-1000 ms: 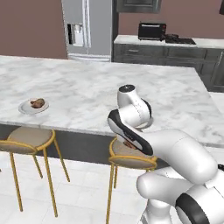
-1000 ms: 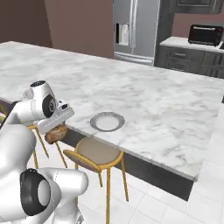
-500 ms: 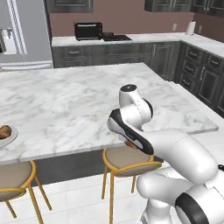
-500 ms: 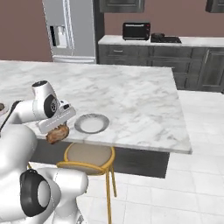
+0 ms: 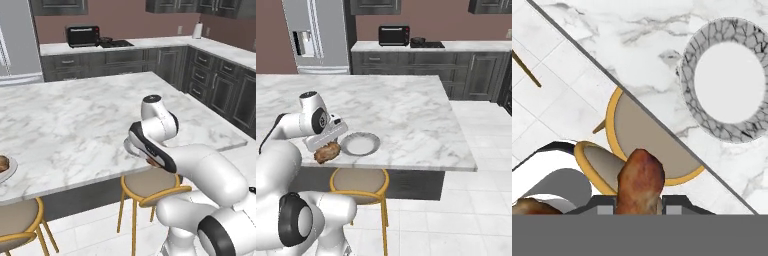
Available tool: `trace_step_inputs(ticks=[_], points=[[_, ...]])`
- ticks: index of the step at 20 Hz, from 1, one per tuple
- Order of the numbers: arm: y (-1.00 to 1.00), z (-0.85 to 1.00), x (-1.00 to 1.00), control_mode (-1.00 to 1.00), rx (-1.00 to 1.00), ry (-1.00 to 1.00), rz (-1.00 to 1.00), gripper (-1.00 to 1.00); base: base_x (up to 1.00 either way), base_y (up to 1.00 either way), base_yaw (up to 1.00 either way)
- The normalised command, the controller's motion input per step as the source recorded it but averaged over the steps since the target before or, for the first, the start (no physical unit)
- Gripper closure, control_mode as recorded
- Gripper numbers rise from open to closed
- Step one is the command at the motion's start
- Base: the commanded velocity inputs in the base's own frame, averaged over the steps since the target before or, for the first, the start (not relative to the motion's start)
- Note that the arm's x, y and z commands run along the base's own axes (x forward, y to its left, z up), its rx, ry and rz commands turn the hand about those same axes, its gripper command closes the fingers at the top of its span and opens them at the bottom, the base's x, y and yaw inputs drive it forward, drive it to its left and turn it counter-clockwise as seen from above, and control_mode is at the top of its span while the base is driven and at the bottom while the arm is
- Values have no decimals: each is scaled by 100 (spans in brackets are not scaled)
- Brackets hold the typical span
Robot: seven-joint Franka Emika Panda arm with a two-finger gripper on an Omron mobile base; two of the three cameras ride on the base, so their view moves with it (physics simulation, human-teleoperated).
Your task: Take the chicken drumsticks from the pan and place one on each plate on the dining counter.
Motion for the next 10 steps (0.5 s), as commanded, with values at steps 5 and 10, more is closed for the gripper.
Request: trace_step_inputs(ticks=[5, 10], points=[[0, 0, 0, 100, 0, 0, 0, 100, 27, 14, -13], [-1, -1, 46, -100, 1, 1, 9, 100, 0, 0, 0]])
